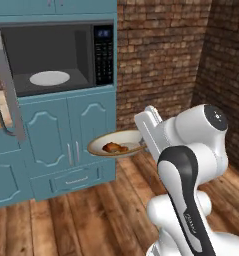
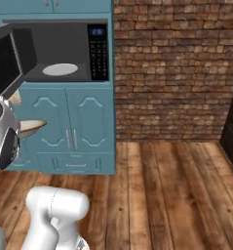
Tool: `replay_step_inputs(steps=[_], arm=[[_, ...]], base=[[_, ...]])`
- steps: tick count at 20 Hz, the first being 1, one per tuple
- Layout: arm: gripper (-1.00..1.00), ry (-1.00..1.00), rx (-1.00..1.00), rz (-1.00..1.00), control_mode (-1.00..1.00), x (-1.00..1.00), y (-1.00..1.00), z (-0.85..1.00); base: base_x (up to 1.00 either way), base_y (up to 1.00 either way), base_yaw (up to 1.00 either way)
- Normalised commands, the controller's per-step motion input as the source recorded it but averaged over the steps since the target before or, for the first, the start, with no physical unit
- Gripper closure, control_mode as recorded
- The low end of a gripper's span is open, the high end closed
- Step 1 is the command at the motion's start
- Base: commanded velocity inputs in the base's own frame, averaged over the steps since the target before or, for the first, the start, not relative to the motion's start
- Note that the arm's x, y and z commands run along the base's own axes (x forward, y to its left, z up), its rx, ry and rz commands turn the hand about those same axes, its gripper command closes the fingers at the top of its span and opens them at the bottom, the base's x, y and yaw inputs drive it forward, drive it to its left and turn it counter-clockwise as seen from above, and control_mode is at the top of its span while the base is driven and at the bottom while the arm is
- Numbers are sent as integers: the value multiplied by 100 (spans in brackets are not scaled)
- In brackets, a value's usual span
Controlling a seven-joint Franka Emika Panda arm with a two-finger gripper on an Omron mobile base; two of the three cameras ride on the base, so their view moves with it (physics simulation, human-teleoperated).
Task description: Remove the apple from the bowl and place it on the small plate. Then place the bowl with only the chicken drumstick in the microwave, close the door, and press the start button to microwave the chicken drumstick.
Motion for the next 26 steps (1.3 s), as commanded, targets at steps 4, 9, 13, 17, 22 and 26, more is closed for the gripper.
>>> replay_step_inputs(steps=[4,9,13,17,22,26], arm=[[100,0,0,0,100,0,0,0],[100,0,0,0,100,0,0,0],[100,0,0,0,100,0,0,0],[100,0,0,0,100,0,0,0],[100,0,0,0,100,0,0,0],[100,0,0,0,100,0,0,0]], base=[[98,-26,0],[84,30,0],[69,34,0],[18,4,1],[18,42,0],[36,75,0]])
